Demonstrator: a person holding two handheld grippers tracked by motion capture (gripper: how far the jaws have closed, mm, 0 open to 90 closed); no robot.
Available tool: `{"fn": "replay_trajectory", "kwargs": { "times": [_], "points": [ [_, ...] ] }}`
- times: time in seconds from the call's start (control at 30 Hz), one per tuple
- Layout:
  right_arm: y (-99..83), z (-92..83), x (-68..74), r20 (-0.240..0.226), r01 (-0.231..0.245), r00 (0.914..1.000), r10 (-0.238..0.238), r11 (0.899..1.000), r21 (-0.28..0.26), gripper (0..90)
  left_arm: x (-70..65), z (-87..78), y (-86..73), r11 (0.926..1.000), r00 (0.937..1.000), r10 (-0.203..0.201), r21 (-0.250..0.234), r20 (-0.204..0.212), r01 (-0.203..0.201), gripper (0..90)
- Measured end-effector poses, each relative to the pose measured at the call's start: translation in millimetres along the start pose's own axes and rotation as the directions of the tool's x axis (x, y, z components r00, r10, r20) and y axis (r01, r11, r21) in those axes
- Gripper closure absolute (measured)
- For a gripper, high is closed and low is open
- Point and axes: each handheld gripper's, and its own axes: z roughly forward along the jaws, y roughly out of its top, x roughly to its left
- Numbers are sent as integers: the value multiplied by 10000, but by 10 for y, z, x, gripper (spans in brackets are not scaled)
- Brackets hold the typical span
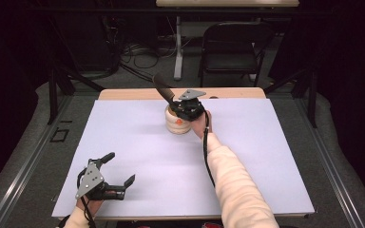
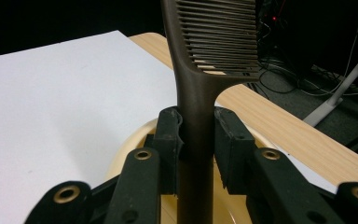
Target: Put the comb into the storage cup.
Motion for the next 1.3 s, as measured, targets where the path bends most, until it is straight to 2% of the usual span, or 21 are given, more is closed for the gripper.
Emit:
{"fn": "replay_trajectory", "kwargs": {
  "times": [0.6, 0.8, 1.07, 1.3],
  "points": [
    [-15, 19, 3, 6, -37, 10000, 37, 9997, 245, 708, 0, 1, -1, 10000, 10000, -16, -38, -14, 16, 1],
    [10, -42, -10, -46, -219, 9997, 220, 9995, 211, 513, 0, 2, 0, 10000, 10000, -10, -30, -16, 10, 1],
    [66, -150, -3, -87, -246, 9997, 249, 9991, 334, 351, -3, 4, 1, 10000, 10000, 6, -1, -11, -6, 1],
    [103, -239, 1, -349, -201, 9991, 225, 9975, 675, 241, 0, 5, 1, 10000, 10000, 27, 19, -16, -27, 1]
  ]
}}
